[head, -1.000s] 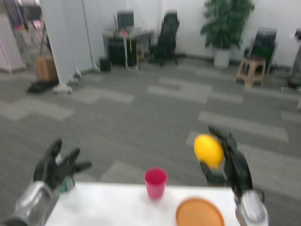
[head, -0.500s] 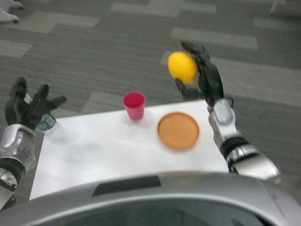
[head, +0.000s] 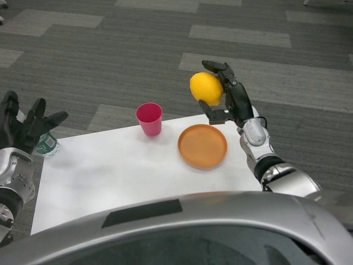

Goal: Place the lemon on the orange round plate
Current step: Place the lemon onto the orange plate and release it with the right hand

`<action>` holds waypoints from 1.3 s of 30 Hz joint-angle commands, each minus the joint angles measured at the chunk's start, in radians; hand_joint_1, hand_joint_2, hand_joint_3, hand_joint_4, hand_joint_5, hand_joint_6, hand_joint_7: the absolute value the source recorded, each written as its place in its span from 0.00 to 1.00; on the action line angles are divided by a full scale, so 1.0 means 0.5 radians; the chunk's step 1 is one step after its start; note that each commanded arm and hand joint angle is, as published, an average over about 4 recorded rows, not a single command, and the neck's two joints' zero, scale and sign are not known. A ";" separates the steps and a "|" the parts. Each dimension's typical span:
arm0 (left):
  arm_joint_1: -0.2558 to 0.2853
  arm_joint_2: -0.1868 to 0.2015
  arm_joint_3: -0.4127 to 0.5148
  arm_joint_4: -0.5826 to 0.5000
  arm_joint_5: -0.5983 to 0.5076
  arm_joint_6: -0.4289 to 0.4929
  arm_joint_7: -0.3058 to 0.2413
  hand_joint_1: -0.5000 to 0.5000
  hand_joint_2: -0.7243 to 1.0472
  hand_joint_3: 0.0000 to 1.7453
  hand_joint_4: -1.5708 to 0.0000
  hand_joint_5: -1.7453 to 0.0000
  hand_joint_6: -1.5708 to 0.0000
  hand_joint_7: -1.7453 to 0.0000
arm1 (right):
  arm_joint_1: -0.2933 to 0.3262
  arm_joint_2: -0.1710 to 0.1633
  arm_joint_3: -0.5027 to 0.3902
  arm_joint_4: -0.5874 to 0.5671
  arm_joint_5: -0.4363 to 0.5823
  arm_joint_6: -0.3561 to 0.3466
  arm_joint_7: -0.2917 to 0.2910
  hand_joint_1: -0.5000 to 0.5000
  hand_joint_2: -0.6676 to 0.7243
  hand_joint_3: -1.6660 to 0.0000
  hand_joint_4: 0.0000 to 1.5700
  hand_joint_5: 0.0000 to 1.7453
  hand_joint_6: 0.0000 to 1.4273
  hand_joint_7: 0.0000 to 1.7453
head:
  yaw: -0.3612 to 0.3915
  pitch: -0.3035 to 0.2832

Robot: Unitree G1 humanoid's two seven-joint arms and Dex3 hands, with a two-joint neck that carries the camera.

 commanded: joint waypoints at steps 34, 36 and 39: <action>-0.019 -0.008 0.007 0.015 0.006 -0.008 0.007 1.00 0.95 0.04 1.00 1.00 1.00 1.00 | -0.226 -0.036 0.153 0.533 -0.450 0.649 0.069 0.46 0.09 0.46 0.00 0.72 0.02 0.36 | 0.017 -0.013; -0.019 -0.008 0.007 0.015 0.006 -0.008 0.007 1.00 0.95 0.05 1.00 1.00 1.00 1.00 | -0.226 -0.036 0.154 0.533 -0.450 0.666 0.077 0.45 0.09 0.48 0.00 0.72 0.01 0.36 | 0.018 -0.013; -0.019 -0.008 0.007 0.015 0.006 -0.008 0.007 1.00 0.95 0.05 1.00 1.00 1.00 1.00 | -0.226 -0.036 0.156 0.533 -0.452 0.679 0.087 0.42 0.09 0.49 0.00 0.69 0.00 0.35 | 0.018 -0.013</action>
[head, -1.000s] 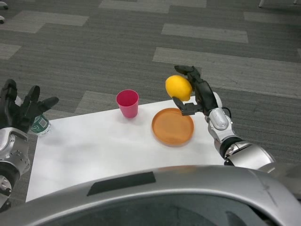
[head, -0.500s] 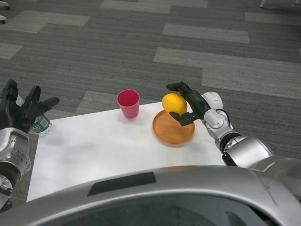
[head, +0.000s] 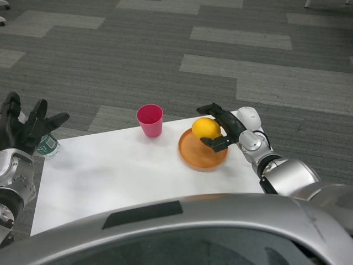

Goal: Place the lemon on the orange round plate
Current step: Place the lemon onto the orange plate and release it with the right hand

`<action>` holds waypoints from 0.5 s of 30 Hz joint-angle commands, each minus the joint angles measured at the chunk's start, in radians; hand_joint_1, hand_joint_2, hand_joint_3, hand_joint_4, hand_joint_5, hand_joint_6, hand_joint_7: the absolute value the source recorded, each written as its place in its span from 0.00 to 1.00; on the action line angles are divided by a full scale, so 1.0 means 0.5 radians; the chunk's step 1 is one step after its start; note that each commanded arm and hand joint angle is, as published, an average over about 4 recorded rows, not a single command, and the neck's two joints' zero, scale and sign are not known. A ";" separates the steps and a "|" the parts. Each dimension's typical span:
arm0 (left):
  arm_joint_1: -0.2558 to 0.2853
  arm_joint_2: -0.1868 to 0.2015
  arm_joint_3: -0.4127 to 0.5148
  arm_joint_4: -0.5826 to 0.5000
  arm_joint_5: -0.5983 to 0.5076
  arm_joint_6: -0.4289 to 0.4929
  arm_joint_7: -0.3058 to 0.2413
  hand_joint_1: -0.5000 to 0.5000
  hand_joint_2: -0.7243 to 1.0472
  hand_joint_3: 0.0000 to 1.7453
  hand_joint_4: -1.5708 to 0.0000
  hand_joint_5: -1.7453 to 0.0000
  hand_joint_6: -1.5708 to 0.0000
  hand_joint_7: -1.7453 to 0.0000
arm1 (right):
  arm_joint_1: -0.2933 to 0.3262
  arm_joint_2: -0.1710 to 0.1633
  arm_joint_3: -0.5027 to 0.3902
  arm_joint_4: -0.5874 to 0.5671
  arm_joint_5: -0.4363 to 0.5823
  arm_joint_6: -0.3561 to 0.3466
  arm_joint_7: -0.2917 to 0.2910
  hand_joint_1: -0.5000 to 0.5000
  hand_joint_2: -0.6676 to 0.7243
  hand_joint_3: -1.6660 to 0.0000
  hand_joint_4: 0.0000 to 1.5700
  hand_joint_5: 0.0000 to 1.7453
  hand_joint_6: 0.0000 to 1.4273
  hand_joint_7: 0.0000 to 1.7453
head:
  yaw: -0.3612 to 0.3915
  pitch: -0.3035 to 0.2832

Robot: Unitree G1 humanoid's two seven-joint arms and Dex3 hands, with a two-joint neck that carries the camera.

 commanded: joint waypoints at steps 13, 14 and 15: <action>-0.019 -0.001 0.007 0.010 0.006 -0.007 0.006 1.00 0.95 0.05 1.00 1.00 1.00 1.00 | -0.037 -0.008 -0.002 0.010 -0.005 0.033 0.021 0.34 0.27 0.77 0.00 0.22 0.00 0.09 | 0.005 0.004; -0.019 -0.001 0.007 0.010 0.006 -0.007 0.006 1.00 0.95 0.05 1.00 1.00 1.00 1.00 | -0.037 -0.008 -0.002 0.010 -0.005 0.033 0.021 0.33 0.27 0.79 0.00 0.22 0.00 0.08 | 0.005 0.004; -0.019 -0.001 0.007 0.010 0.006 -0.007 0.006 1.00 0.95 0.05 1.00 1.00 1.00 1.00 | -0.037 -0.008 -0.003 0.010 -0.005 0.033 0.021 0.34 0.27 0.80 0.00 0.22 0.00 0.08 | 0.005 0.004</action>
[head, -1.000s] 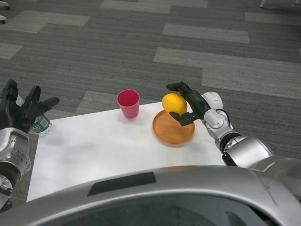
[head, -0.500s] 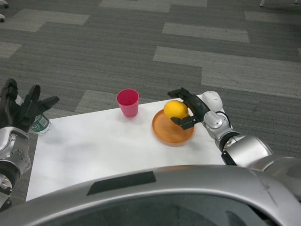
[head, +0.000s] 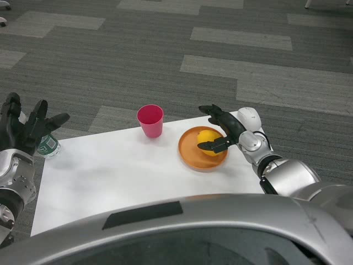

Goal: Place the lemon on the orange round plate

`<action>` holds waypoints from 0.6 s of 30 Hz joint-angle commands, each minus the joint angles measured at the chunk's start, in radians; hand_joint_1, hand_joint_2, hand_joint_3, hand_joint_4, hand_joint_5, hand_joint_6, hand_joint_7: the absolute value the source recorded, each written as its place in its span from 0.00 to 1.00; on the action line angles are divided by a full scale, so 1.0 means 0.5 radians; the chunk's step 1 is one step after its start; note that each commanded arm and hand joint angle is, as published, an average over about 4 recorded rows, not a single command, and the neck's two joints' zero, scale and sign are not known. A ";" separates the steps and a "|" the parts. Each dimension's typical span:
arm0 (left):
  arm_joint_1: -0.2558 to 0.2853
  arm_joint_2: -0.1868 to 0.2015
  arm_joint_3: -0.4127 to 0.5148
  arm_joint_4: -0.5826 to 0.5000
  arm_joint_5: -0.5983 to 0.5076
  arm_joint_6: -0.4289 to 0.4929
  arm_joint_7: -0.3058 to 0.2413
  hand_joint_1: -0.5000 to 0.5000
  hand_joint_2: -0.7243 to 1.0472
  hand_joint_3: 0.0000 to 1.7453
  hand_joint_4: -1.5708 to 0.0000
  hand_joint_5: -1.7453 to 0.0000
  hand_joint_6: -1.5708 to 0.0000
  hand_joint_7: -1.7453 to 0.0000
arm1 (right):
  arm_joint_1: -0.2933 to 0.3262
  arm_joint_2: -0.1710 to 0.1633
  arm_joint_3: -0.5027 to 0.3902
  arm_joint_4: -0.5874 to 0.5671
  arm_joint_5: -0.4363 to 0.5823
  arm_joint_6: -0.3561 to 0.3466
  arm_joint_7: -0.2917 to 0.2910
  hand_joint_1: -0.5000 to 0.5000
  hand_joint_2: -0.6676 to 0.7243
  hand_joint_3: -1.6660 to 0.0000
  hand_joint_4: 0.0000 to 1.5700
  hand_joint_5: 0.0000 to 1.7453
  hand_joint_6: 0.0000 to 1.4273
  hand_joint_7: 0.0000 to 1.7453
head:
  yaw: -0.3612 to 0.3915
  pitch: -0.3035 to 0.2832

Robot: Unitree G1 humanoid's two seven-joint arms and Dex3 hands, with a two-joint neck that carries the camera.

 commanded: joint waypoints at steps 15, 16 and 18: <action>-0.019 0.002 0.007 0.007 0.006 -0.007 0.006 1.00 0.95 0.05 1.00 1.00 1.00 1.00 | 0.057 0.000 -0.231 -0.128 0.019 -0.038 0.011 0.41 0.27 0.81 0.00 0.17 0.00 0.08 | 0.011 0.011; -0.019 0.002 0.007 0.007 0.006 -0.007 0.006 1.00 0.95 0.05 1.00 1.00 1.00 1.00 | 0.077 0.001 -0.269 -0.175 0.022 -0.048 0.013 0.42 0.27 0.81 0.00 0.17 0.00 0.08 | 0.013 0.016; -0.019 0.004 0.007 0.007 0.006 -0.007 0.006 1.00 0.95 0.04 1.00 1.00 1.00 1.00 | 0.114 0.002 -0.337 -0.266 0.037 -0.082 0.013 0.45 0.27 0.81 0.00 0.17 0.00 0.06 | 0.015 0.023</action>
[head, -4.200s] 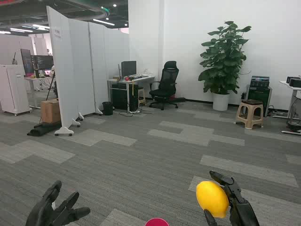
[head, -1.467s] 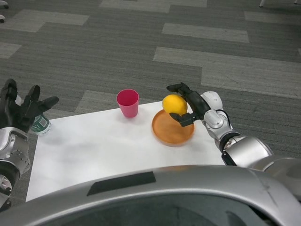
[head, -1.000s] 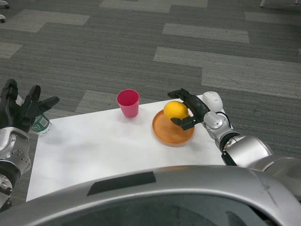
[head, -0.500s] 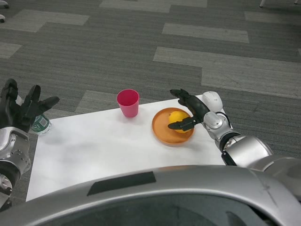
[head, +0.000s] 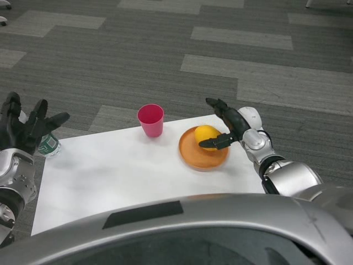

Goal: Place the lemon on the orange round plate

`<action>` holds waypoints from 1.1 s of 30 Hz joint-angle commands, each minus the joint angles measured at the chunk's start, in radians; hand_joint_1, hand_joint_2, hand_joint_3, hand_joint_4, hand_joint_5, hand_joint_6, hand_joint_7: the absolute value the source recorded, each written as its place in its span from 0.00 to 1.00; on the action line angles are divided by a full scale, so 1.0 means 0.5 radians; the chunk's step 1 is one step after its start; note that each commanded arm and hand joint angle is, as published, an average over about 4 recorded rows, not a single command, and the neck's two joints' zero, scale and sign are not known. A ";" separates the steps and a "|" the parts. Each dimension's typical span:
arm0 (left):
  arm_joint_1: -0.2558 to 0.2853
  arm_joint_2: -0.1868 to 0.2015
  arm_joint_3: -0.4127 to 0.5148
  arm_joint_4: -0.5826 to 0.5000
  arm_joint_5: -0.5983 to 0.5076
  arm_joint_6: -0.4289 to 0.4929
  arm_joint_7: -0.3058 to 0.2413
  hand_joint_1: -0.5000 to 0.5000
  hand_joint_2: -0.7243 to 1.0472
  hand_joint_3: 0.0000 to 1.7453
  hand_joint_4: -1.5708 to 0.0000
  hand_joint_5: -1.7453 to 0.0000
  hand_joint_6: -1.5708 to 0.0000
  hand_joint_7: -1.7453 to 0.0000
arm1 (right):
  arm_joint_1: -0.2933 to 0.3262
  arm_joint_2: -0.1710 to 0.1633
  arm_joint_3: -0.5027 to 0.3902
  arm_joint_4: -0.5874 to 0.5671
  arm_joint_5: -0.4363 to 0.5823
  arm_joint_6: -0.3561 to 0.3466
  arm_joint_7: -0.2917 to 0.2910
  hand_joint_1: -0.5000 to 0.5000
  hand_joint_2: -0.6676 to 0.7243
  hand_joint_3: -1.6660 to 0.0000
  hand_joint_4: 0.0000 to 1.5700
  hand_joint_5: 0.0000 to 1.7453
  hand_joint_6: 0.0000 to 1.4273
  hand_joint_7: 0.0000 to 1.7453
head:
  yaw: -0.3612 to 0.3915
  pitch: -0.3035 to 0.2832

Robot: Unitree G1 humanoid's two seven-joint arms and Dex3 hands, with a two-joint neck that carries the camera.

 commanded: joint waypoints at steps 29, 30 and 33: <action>-0.018 0.018 0.007 0.001 0.005 -0.006 0.003 1.00 0.95 0.05 1.00 1.00 1.00 1.00 | 0.244 0.036 -0.266 -0.906 0.609 -0.400 -0.116 0.62 0.27 0.76 0.00 0.17 0.00 0.04 | 0.226 0.392; -0.018 0.018 0.007 0.001 0.005 -0.006 0.003 1.00 0.95 0.05 1.00 1.00 1.00 1.00 | 0.245 0.037 -0.265 -0.905 0.610 -0.400 -0.121 0.62 0.27 0.76 0.00 0.17 0.00 0.04 | 0.254 0.445; -0.018 0.018 0.007 0.001 0.004 -0.006 0.002 1.00 0.95 0.04 1.00 1.00 1.00 1.00 | 0.245 0.039 -0.260 -0.900 0.611 -0.403 -0.133 0.62 0.27 0.76 0.00 0.17 0.00 0.04 | 0.341 0.620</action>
